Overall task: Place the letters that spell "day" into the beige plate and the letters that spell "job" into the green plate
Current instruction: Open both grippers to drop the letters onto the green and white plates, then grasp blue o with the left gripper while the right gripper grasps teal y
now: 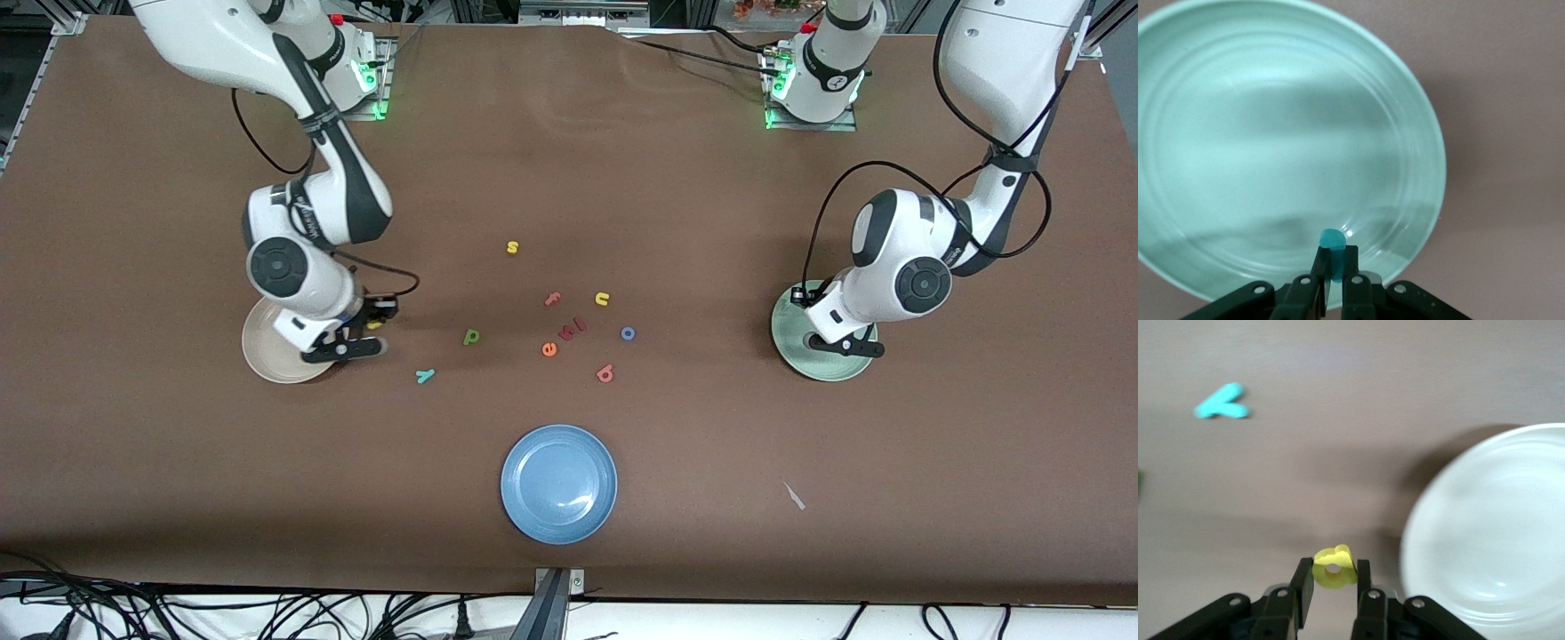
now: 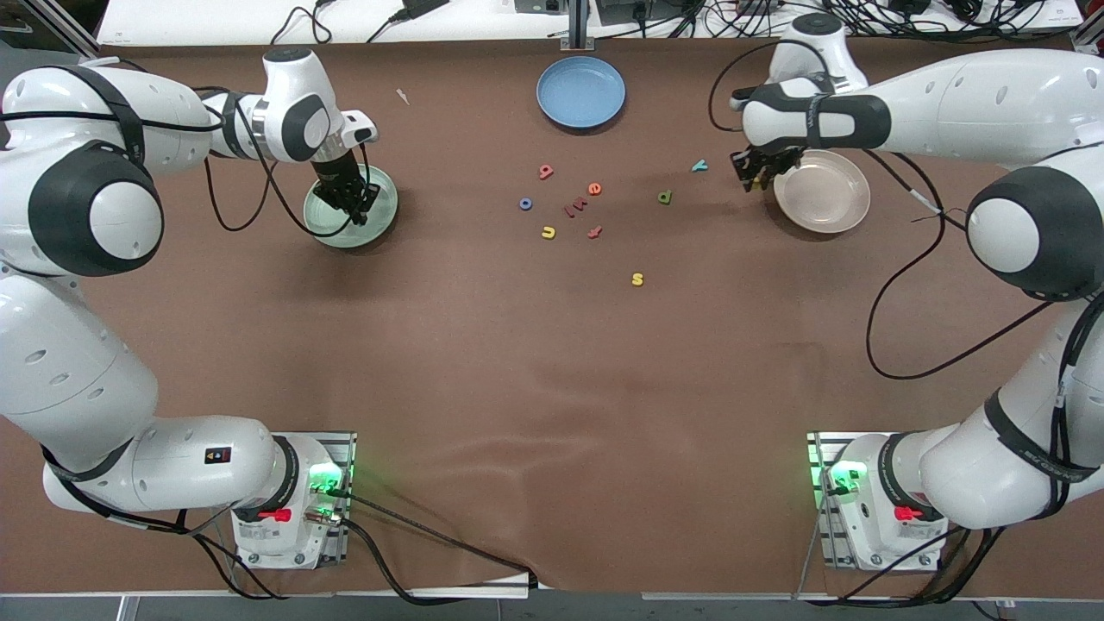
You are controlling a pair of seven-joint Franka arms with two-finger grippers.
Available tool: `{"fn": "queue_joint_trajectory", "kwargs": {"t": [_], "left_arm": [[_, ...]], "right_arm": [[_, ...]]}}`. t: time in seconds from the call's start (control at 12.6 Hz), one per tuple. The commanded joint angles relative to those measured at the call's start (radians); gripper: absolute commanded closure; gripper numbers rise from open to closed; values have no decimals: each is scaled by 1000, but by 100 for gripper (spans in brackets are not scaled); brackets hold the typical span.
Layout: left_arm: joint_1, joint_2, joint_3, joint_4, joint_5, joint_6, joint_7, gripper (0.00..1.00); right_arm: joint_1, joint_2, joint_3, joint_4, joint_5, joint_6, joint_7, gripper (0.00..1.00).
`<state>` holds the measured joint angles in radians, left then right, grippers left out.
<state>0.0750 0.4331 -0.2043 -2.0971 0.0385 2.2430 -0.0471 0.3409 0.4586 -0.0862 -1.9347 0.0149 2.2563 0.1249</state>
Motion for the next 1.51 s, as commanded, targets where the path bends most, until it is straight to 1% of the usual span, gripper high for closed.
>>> {"fn": "queue_joint_trajectory", "kwargs": {"t": [0.0, 0.08, 0.16, 0.24, 0.32, 0.4, 0.48, 0.56, 0.87, 0.95, 1.03, 1.19, 1.35, 1.43], "left_arm": [[6, 10, 3, -21, 21, 53, 23, 100], [6, 18, 3, -23, 21, 59, 23, 100], [6, 24, 5, -23, 21, 61, 21, 96], [6, 23, 6, -23, 21, 59, 21, 83], [6, 19, 11, -21, 21, 59, 21, 20], [6, 12, 13, -20, 21, 52, 20, 0], [8, -2, 11, -17, 21, 44, 19, 0], [8, -19, 11, -14, 21, 38, 16, 0], [-3, -103, 5, 26, 21, -51, 15, 0], [-9, -118, 0, 43, 20, -71, 13, 0], [-21, -123, -3, 64, 12, -91, 12, 0], [-85, -114, -3, 89, 7, -102, -19, 0], [-135, -82, -4, 139, 7, -102, -118, 0], [-145, -62, -32, 169, 7, -102, -178, 0]], "right_arm": [[-22, 26, -49, 8, -15, 21, -33, 83], [-40, 47, -53, 29, -16, 25, -69, 83], [-57, 51, -53, 36, -16, 25, -103, 83], [-72, 52, -53, 40, -16, 26, -122, 83], [-94, 63, -53, 51, -16, 26, -132, 82], [-105, 69, -53, 59, -16, 25, -133, 73], [-106, 75, -53, 65, -15, 23, -133, 33], [-106, 75, -53, 65, -9, 22, -130, 0], [-85, 75, -41, 82, -1, 17, -84, 0], [-82, 75, -29, 83, 4, 17, -80, 0], [-83, 78, -14, 98, 29, 17, -80, 0], [-77, 103, 15, 137, 129, 14, -53, 0], [-63, 112, 37, 154, 137, 11, 22, 0], [-59, 127, 42, 172, 139, 11, 86, 0]]}}
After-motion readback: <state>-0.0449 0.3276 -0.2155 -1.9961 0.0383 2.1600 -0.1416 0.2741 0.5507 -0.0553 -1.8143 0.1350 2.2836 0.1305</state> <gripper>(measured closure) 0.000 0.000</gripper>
